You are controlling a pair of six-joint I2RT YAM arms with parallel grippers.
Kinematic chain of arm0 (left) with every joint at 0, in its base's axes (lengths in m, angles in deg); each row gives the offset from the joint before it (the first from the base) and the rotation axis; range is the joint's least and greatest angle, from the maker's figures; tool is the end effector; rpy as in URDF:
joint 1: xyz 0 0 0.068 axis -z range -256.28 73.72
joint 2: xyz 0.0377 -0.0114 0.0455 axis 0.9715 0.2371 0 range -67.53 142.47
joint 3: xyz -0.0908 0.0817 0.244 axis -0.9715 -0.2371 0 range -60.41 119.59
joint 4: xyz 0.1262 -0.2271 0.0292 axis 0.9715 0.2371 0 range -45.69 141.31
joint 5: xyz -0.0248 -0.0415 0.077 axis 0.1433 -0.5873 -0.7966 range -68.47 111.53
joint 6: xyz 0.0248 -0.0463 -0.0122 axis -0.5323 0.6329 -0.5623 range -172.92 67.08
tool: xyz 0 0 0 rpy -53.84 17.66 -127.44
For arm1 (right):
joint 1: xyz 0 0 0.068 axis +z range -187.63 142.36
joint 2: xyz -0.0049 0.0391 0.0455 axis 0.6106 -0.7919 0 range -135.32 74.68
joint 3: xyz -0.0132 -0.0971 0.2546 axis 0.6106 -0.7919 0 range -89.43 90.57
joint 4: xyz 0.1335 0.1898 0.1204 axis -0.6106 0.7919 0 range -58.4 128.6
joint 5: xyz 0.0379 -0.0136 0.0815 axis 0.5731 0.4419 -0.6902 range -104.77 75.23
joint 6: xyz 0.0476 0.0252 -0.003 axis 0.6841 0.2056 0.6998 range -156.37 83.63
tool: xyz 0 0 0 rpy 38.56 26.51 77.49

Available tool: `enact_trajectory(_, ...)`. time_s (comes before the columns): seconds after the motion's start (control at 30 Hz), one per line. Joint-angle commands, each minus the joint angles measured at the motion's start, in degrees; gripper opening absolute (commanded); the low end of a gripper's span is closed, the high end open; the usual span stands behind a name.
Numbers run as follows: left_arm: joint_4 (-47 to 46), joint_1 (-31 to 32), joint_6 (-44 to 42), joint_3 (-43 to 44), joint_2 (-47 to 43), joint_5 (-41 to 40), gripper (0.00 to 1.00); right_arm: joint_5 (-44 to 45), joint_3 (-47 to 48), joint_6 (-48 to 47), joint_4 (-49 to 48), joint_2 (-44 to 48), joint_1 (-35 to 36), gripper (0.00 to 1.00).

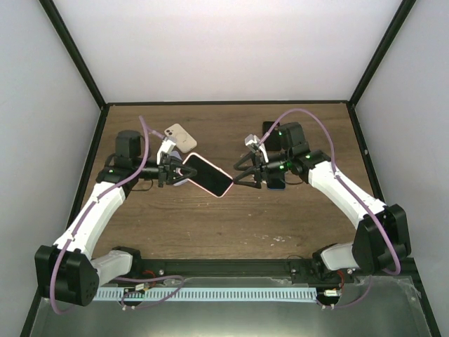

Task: Take the phone out of the phone case
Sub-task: Remove the phone case from the phone.

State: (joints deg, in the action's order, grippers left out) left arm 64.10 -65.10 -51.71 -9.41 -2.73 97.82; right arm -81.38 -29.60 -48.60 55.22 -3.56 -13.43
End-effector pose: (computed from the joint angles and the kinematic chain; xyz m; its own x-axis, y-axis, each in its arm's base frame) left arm 0.2175 -0.0784 0.3067 -0.5602 0.1058 -0.8215 0.8283 0.0778 -0.5548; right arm 0.2448 0.1459 0.2926 -0.4306 -0.2858 -0.8561 -0.8962 0.0225 0.4432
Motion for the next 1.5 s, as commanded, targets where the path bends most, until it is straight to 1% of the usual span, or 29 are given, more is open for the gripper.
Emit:
enact_trajectory(0.0, -1.95, 0.11, -1.48, 1.55, 0.16, -1.76, 0.0, -2.81, 0.55, -0.95, 0.55, 0.17, 0.8, 0.77)
enact_trajectory(0.27, -1.77, 0.15, -1.71, 1.58, 0.08, -1.86, 0.0, -1.35, 0.21, -1.13, 0.6, -0.1, 0.78, 0.75)
enact_trajectory(0.43, -3.28, 0.11, 0.01, 1.67, -0.17, 2.57, 0.0, 2.46, 0.32, -0.62, 0.05, -0.57, 0.73, 0.7)
enact_trajectory(0.77, -4.63, 0.04, 1.66, 1.56, -0.55, 5.88, 0.0, 5.56, 0.55, 0.07, -0.31, -1.73, 0.69, 0.65)
enact_trajectory(1.1, -5.42, 0.14, 3.14, 1.7, -0.89, 10.76, 0.0, 4.53, -0.15, 1.94, -1.68, -2.72, -2.63, 0.59)
enact_trajectory(1.47, -5.13, 0.27, 4.23, 2.46, -1.46, 13.87, 0.0, 4.87, -0.32, 1.93, -2.78, -5.7, -3.72, 0.56)
